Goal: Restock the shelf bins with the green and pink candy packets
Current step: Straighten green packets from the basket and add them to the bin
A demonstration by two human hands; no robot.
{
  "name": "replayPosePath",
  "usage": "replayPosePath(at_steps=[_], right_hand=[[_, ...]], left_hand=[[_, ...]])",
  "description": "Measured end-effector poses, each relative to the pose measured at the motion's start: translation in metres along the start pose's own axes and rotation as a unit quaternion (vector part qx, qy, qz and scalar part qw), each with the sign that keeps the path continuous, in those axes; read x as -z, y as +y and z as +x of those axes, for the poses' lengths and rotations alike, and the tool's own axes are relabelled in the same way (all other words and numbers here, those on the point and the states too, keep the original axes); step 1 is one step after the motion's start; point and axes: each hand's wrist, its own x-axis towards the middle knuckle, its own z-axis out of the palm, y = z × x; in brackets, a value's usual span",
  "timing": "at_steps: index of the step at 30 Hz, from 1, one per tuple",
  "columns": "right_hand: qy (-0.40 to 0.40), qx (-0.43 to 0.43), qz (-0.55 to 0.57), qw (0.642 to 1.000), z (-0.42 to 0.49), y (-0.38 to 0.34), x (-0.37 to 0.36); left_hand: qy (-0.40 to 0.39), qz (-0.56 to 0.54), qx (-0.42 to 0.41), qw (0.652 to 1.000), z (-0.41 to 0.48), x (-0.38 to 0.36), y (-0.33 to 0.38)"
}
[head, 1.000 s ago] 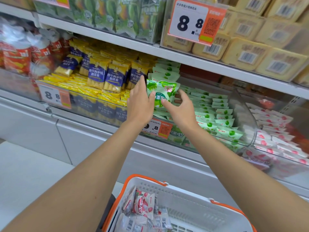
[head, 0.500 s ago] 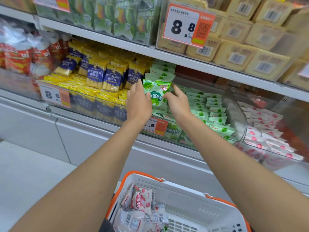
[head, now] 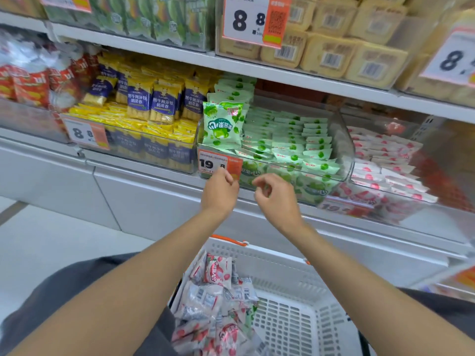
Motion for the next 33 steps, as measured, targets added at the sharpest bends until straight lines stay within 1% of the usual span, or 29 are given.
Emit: replayPosePath(at_steps=[2, 4, 5, 8, 11, 13, 15, 16, 20, 21, 22, 24, 29, 31, 33], right_hand=[[-0.079, -0.068, 0.003, 0.995, -0.03, 0.029, -0.009], [-0.179, -0.133, 0.005, 0.975, -0.062, 0.061, -0.022], [-0.215, -0.159, 0.009, 0.964, -0.08, 0.08, -0.029], [-0.289, -0.234, 0.008, 0.928, -0.127, 0.129, -0.051], [-0.341, -0.307, 0.01, 0.888, -0.161, 0.163, -0.075], [-0.352, -0.346, 0.037, 0.869, -0.175, 0.177, -0.091], [-0.347, -0.394, 0.059, 0.849, -0.185, 0.188, -0.106], [-0.346, -0.426, 0.065, 0.833, -0.188, 0.194, -0.113], [-0.327, -0.594, 0.065, 0.732, -0.205, 0.217, -0.128], [-0.318, -0.618, 0.071, 0.715, -0.21, 0.221, -0.131], [-0.311, -0.631, 0.077, 0.707, -0.213, 0.223, -0.132], [-0.301, -0.636, 0.086, 0.706, -0.212, 0.226, -0.132], [-0.276, -0.621, 0.109, 0.726, -0.201, 0.22, -0.122], [-0.282, -0.627, 0.113, 0.717, -0.205, 0.218, -0.123], [-0.308, -0.618, 0.109, 0.715, -0.208, 0.215, -0.125]], left_hand=[[-0.066, 0.02, 0.054, 0.996, -0.018, -0.023, -0.021], [-0.121, 0.048, 0.092, 0.987, -0.035, -0.044, -0.045], [-0.147, 0.07, 0.108, 0.981, -0.043, -0.054, -0.058], [-0.212, 0.138, 0.119, 0.96, -0.061, -0.076, -0.089], [-0.27, 0.189, 0.124, 0.936, -0.075, -0.09, -0.117], [-0.298, 0.222, 0.122, 0.92, -0.082, -0.096, -0.131], [-0.31, 0.254, 0.117, 0.909, -0.087, -0.098, -0.142], [-0.31, 0.268, 0.112, 0.905, -0.088, -0.097, -0.147], [-0.315, 0.282, 0.104, 0.9, -0.092, -0.094, -0.162], [-0.317, 0.29, 0.097, 0.898, -0.093, -0.093, -0.162], [-0.32, 0.297, 0.086, 0.895, -0.094, -0.092, -0.161], [-0.324, 0.286, 0.077, 0.898, -0.095, -0.091, -0.157], [-0.312, 0.263, 0.051, 0.912, -0.098, -0.089, -0.143], [-0.313, 0.259, 0.039, 0.913, -0.1, -0.089, -0.141], [-0.321, 0.261, 0.044, 0.909, -0.102, -0.088, -0.142]])
